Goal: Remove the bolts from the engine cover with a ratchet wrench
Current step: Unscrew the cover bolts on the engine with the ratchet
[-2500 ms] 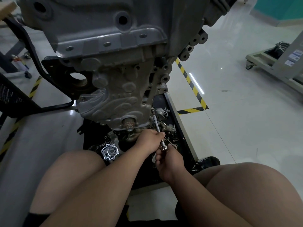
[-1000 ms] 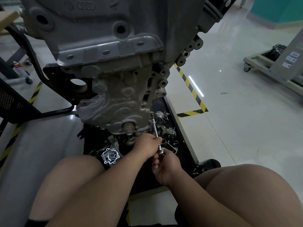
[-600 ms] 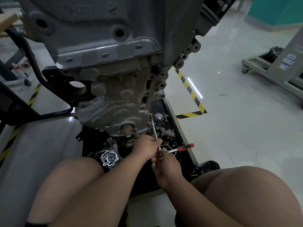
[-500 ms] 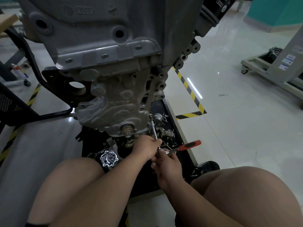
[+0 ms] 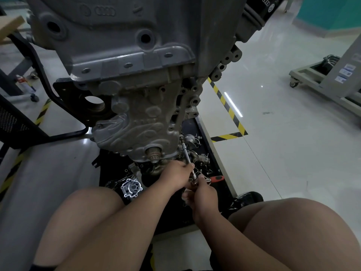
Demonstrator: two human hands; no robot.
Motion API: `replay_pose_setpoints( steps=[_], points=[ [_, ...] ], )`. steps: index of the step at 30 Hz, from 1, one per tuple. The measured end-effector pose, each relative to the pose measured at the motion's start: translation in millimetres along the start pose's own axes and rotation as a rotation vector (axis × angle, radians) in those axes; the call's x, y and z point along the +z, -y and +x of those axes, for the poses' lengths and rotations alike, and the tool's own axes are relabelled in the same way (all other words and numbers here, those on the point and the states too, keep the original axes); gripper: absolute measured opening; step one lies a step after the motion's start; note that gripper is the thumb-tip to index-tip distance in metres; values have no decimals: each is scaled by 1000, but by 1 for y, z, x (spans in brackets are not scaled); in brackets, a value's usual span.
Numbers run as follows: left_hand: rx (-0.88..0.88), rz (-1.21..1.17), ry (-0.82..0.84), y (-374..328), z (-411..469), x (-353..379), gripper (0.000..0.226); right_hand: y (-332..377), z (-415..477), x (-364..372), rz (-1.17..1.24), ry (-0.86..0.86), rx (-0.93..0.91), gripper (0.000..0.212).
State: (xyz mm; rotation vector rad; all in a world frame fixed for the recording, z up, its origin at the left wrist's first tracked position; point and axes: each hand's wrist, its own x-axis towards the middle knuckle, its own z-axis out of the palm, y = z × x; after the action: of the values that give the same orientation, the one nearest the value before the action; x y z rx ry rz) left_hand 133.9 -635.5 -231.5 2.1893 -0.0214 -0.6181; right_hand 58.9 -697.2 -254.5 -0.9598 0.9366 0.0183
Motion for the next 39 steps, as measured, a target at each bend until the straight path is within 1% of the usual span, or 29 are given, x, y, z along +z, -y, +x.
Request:
replay_pose_setpoints(
  steps=[2, 4, 9, 15, 18, 23, 26, 28, 30, 32, 34, 36, 39],
  points=[
    [-6, 36, 21, 0, 0, -1, 38, 0, 3, 1, 8, 12, 52, 39],
    [-9, 50, 32, 1, 0, -1, 36, -1, 3, 3, 77, 58, 136, 39],
    [-4, 10, 17, 2, 2, -1, 33, 3, -2, 6, 211, 155, 322, 41],
    [-1, -8, -19, 4, 1, -2, 33, 3, -10, 4, 127, 222, 376, 54],
    [-3, -5, -22, 5, 1, -2, 32, 3, -11, 4, 139, 206, 334, 50],
    [4, 37, -45, 5, 2, -1, 33, 2, -12, 2, 161, 141, 173, 25],
    [-8, 30, -46, 5, 2, 0, 36, 0, -14, 2, 137, 153, 135, 19],
    [-3, 39, -45, 5, 3, 0, 40, -1, -13, 3, 131, 128, 77, 14],
    [3, 47, -35, 4, 3, 0, 40, -3, -11, 3, 78, 70, -22, 21],
    [8, 46, -35, 4, 4, 0, 40, -4, -10, 3, -34, -13, -143, 29],
    [11, 41, -31, 3, 4, 1, 41, -6, -8, 2, -166, -77, -227, 29],
    [16, 46, -26, 4, 5, 1, 40, -8, -6, 1, -187, -65, -237, 26],
    [12, 44, -27, 5, 6, 1, 40, -11, -4, 1, -31, 26, -148, 23]
  ],
)
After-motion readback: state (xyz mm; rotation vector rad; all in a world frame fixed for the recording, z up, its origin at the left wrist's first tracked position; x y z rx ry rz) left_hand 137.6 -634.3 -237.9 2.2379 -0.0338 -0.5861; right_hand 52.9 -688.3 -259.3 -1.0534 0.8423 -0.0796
